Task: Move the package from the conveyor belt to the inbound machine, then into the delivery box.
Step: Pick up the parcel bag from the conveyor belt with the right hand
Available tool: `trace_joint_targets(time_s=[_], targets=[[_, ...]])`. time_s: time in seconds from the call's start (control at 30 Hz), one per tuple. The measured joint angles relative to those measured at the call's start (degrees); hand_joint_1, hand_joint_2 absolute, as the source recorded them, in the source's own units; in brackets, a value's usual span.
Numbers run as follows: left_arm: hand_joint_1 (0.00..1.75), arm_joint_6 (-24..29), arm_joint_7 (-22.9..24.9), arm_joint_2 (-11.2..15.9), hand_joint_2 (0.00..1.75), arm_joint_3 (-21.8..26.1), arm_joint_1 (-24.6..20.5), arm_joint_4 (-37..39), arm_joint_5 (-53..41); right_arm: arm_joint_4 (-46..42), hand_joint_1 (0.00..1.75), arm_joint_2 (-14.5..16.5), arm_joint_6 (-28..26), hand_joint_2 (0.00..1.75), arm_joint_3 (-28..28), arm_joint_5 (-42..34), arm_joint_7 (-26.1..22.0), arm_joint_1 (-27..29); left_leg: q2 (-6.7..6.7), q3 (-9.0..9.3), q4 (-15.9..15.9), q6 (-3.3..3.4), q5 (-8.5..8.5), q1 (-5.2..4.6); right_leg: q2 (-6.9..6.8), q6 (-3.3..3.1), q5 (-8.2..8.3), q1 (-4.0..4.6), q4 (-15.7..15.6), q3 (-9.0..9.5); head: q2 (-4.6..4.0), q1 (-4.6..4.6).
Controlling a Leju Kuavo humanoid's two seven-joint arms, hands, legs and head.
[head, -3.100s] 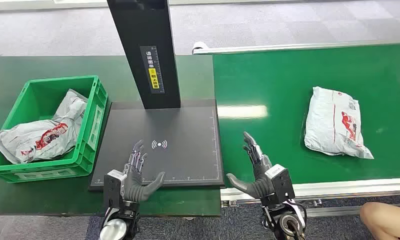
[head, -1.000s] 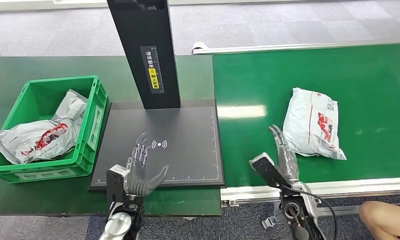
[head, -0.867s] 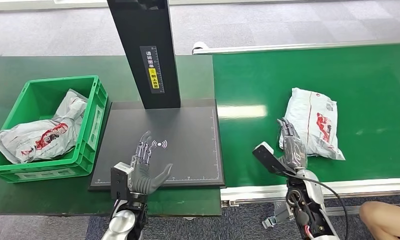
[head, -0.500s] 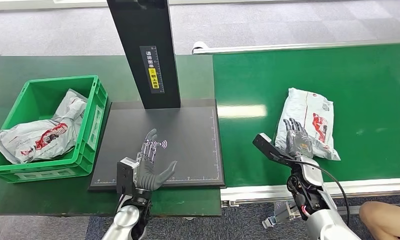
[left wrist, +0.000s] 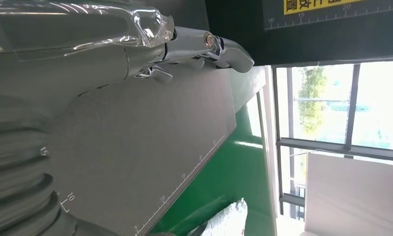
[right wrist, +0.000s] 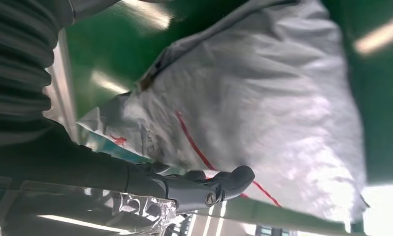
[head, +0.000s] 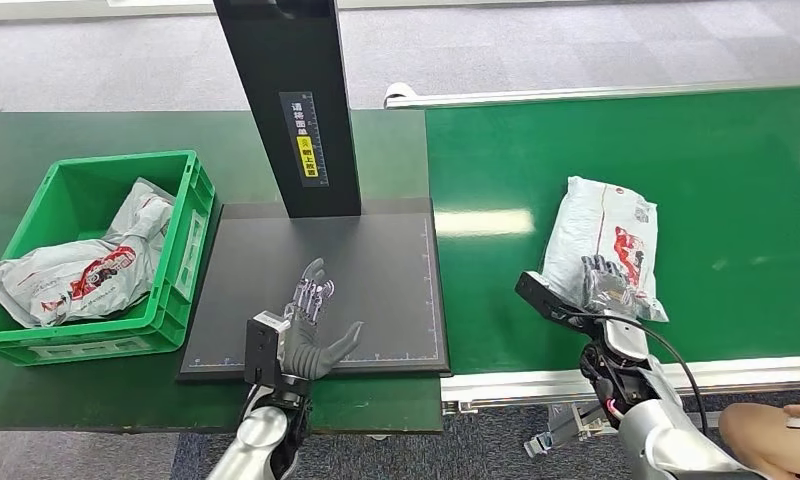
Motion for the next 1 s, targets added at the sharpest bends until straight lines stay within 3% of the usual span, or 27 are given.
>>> trace_joint_targets(time_s=[0.17, 0.53, 0.67, 0.83, 1.0], targets=[[0.00, -0.33, 0.00, -0.33, 1.75, -0.63, -0.64, 1.00, 0.04, 2.00, 0.00, -0.13, 3.28, 1.75, 0.42, 0.67, 4.09, -0.28, -0.01, 0.00, 0.00, 0.00, 0.00, 0.00, 0.00, 0.00, 0.00, 0.00, 0.00, 0.00, 0.01, -0.02], [0.00, -0.62, 0.00, -0.53, 1.75, -0.92, -1.29, 2.28, 0.04, 3.65, 0.00, -0.10, 4.48, 1.75, 0.51, 0.68, 5.31, -0.99, 0.00, 0.01, 0.00, 0.00, 0.00, 0.00, -0.01, 0.00, 0.00, 0.00, 0.00, 0.02, 0.01, -0.01], [0.00, -0.72, 0.02, -0.55, 1.75, -1.42, -1.64, 2.73, 0.08, 4.13, 1.75, -0.20, 5.75, 1.75, 0.56, 1.31, 8.29, -1.19, 0.00, 0.04, 0.02, 0.00, 0.00, 0.00, -0.03, 0.00, 0.00, -0.01, -0.01, 0.04, 0.01, -0.01], [0.00, -0.63, 0.41, -0.67, 1.75, -1.97, -2.11, 3.33, 0.46, 4.49, 1.75, -0.97, 5.54, 1.75, 0.76, 5.06, 16.10, -0.56, -0.09, 0.04, 0.03, 0.01, 0.00, -0.01, -0.08, 0.01, 0.00, -0.03, -0.01, 0.08, 0.01, -0.01], [0.00, -0.35, 0.74, -0.70, 1.75, -2.27, -2.49, 3.69, 1.02, 4.53, 1.75, -1.20, 3.71, 1.75, 0.67, 5.56, 15.58, -0.59, -0.11, 0.05, 0.03, 0.00, 0.00, 0.00, -0.09, 0.01, 0.00, -0.02, -0.01, 0.07, 0.01, -0.01]])
